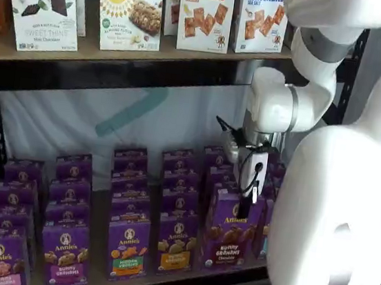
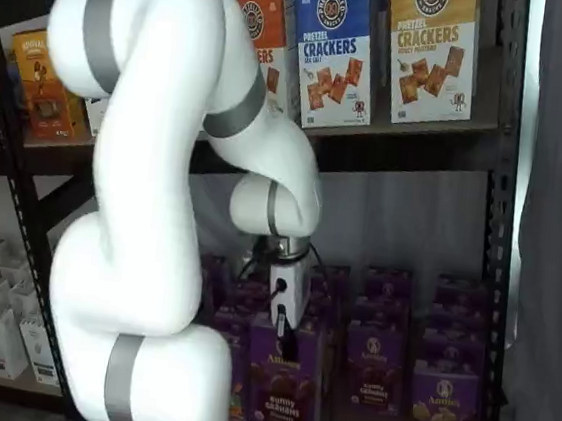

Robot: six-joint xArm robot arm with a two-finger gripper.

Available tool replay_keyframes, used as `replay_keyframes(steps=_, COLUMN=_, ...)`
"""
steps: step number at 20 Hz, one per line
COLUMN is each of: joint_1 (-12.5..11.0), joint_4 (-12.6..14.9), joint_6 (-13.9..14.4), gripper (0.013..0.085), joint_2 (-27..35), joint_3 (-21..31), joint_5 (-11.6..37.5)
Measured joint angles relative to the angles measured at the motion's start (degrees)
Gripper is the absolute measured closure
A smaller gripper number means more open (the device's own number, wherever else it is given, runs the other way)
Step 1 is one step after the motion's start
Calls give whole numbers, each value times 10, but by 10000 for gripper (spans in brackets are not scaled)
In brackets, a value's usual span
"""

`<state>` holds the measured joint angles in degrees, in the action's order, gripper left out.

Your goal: Pick up the purple box with a brown patch in the center, on the bottom shelf, the fifth box from the left

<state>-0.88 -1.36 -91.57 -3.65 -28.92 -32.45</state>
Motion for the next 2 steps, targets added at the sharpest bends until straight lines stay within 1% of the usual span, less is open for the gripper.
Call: replay_keyframes(steps=2, joint_1=7, joint_4=0, joint_6=7, gripper=690, joint_2=-24, joint_3=8, joint_5=-10)
